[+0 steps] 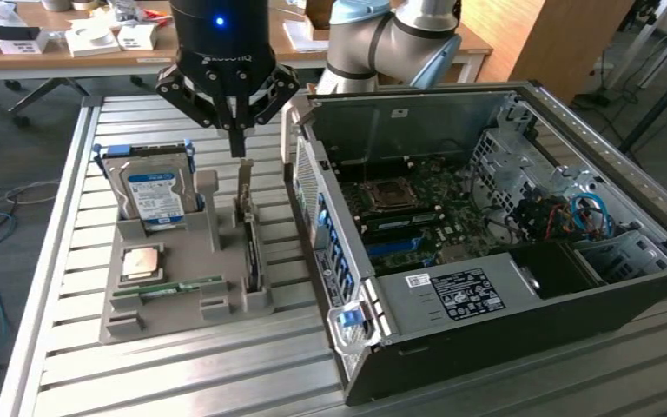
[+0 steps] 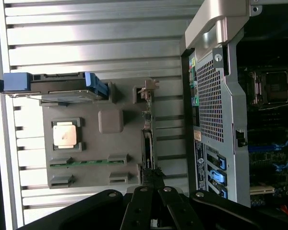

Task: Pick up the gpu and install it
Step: 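Pick up the gpu and move the gpu toward the slot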

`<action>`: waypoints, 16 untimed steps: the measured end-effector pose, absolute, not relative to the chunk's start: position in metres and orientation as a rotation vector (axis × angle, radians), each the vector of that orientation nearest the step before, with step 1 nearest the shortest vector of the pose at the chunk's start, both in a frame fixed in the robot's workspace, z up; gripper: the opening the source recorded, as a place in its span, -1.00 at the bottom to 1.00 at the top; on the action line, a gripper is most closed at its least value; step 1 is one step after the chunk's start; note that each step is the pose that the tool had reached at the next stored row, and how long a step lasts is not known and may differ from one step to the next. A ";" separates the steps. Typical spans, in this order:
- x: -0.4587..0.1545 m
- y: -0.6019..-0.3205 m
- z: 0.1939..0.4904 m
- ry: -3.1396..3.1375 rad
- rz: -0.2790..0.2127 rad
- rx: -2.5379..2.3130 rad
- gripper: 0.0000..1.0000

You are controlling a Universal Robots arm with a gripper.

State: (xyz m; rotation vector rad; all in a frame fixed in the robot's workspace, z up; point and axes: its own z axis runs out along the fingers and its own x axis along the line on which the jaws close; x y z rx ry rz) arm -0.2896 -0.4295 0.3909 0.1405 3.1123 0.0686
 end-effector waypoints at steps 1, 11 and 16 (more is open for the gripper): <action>-0.290 -0.429 0.391 3.112 0.069 0.140 -0.79; -0.290 -0.429 0.391 3.112 0.069 0.140 -0.41; -0.290 -0.429 0.391 3.112 0.069 0.140 -0.18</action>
